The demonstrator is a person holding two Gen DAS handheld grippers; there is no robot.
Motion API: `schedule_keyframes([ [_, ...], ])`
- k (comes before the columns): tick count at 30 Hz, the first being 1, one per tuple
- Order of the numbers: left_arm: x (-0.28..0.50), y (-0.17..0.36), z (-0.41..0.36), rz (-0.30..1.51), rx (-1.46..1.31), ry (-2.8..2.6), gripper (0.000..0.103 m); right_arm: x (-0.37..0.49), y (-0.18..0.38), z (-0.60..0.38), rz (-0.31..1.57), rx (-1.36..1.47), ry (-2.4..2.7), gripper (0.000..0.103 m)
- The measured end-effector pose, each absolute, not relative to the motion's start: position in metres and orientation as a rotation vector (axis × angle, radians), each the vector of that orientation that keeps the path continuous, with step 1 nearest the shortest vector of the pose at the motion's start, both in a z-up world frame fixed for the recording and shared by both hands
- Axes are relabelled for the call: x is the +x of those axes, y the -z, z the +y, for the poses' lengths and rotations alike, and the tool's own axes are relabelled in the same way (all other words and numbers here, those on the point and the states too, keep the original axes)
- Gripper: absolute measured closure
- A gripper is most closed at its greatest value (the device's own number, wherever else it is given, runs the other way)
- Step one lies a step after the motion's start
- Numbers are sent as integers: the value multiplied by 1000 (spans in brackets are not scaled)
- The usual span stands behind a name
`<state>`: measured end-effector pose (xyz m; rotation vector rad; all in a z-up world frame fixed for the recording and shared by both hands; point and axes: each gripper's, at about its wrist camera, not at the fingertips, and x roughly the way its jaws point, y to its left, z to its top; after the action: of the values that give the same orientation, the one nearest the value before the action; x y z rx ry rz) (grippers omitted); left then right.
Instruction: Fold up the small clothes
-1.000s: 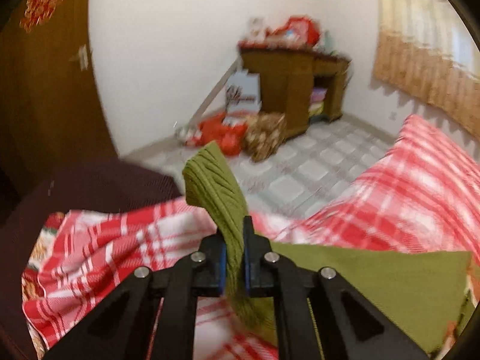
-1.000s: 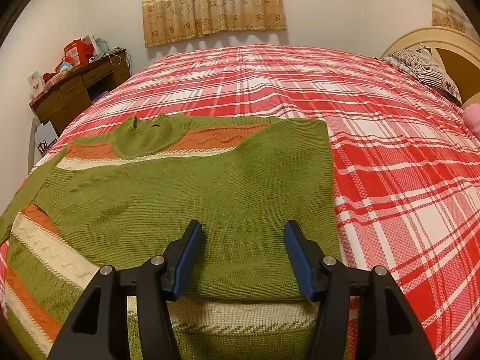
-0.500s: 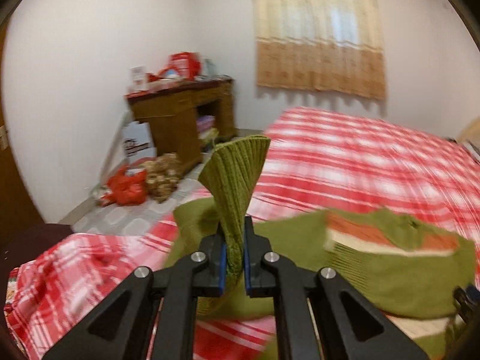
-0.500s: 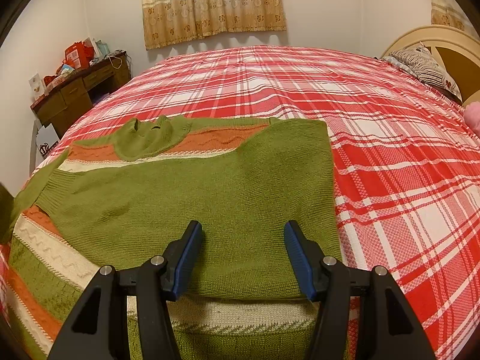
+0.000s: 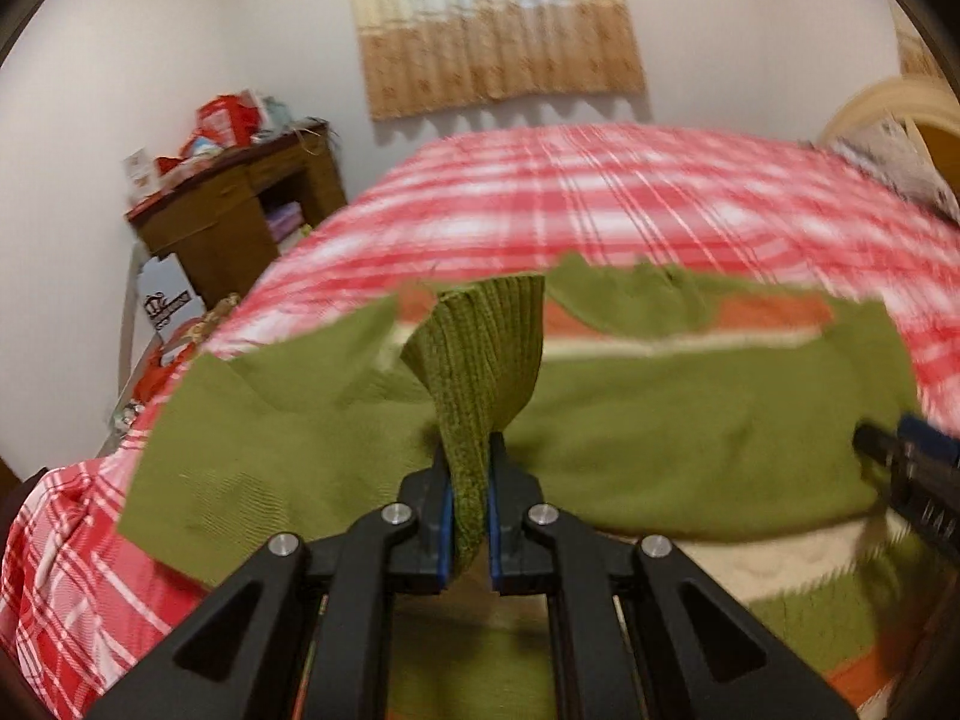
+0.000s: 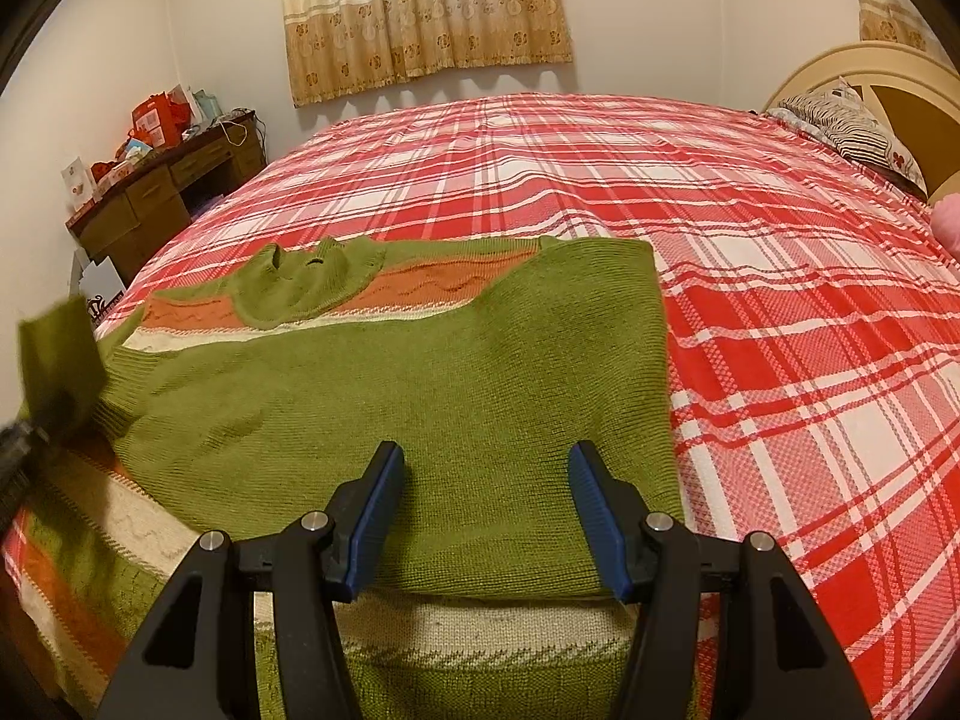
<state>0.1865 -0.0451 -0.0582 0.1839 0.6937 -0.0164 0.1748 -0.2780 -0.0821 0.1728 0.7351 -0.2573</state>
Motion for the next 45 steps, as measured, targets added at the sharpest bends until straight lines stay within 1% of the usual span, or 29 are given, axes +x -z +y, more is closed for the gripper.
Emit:
schedule_keyframes([
  [3,189,74,-53,759,225,33,93,175,82,-278,735,174,257,44],
  [6,184,71,-49,765,221,65,85,174,83,-279,737,171,258,44],
  [7,181,67,-47,765,213,96,70,174,83,-279,738,170,257,44],
  [8,176,63,-44,764,216,111,50,175,83,-279,739,170,256,44],
  [9,171,61,-40,756,220,109,41,175,83,-279,739,171,254,43],
  [10,166,58,-36,744,218,111,36,175,83,-280,740,171,251,43],
  [15,145,55,15,748,128,61,36,179,83,-277,760,157,237,36],
  [18,146,64,57,777,50,-37,36,184,78,-268,801,140,255,36],
  [20,145,69,72,757,44,-94,36,180,66,-253,754,256,130,36],
  [22,146,72,78,746,22,-103,35,182,57,-233,722,322,30,36],
  [24,146,77,79,737,-9,-96,35,195,54,-203,734,302,-46,36],
  [27,143,80,79,720,-33,-97,28,220,59,-164,766,212,-92,36],
  [28,142,81,84,723,-49,-97,22,229,64,-152,789,167,-82,36],
  [29,143,81,87,727,-68,-97,19,235,69,-143,812,141,-69,36],
  [30,143,82,90,728,-83,-91,18,243,76,-133,837,126,-69,37],
  [31,144,82,90,725,-85,-86,17,246,80,-127,847,124,-83,40],
  [32,144,83,87,724,-74,-87,15,247,84,-119,847,103,-83,49],
  [33,146,83,87,725,-64,-90,14,245,84,-112,824,49,-62,65],
  [35,147,83,85,728,-50,-94,9,243,81,-102,803,5,-80,89],
  [38,148,84,87,731,-54,-96,3,237,71,-97,764,-37,-76,92],
  [40,147,84,90,734,-70,-84,0,230,50,-99,702,-29,-80,93],
  [45,148,84,89,739,-64,-87,0,222,-10,-115,539,-40,-27,93],
])
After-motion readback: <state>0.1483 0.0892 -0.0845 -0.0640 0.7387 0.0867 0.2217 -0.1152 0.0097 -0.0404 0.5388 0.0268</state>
